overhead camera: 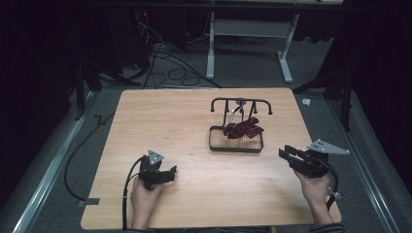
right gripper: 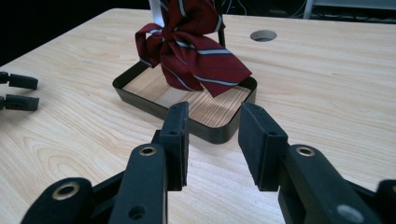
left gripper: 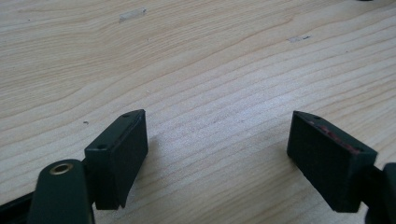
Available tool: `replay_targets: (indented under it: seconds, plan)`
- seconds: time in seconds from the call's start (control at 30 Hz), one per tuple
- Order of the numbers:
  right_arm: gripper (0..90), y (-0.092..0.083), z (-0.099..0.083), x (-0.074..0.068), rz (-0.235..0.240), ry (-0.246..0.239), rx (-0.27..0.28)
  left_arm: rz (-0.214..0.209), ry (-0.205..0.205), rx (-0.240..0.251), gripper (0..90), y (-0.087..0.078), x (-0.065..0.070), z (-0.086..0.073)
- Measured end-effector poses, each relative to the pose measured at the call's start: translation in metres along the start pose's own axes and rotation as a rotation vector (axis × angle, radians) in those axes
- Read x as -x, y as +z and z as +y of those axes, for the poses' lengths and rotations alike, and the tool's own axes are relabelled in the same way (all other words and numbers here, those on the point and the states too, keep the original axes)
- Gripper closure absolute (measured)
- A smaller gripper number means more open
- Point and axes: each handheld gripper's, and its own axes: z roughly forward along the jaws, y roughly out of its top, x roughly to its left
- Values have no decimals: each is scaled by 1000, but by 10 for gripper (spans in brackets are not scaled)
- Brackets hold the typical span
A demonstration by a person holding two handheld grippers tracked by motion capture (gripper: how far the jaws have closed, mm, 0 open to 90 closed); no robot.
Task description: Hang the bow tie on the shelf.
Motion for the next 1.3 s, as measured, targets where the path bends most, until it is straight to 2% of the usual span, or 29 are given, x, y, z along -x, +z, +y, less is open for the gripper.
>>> replay_targets:
  seconds: [0.8,1.3]
  plan:
    - [647,30,-12,-6,11,-15,-79,0,0,0,207,0,0,0]
    - [647,53,-23,-9,-12,-36,-148,0,0,0,207,0,0,0]
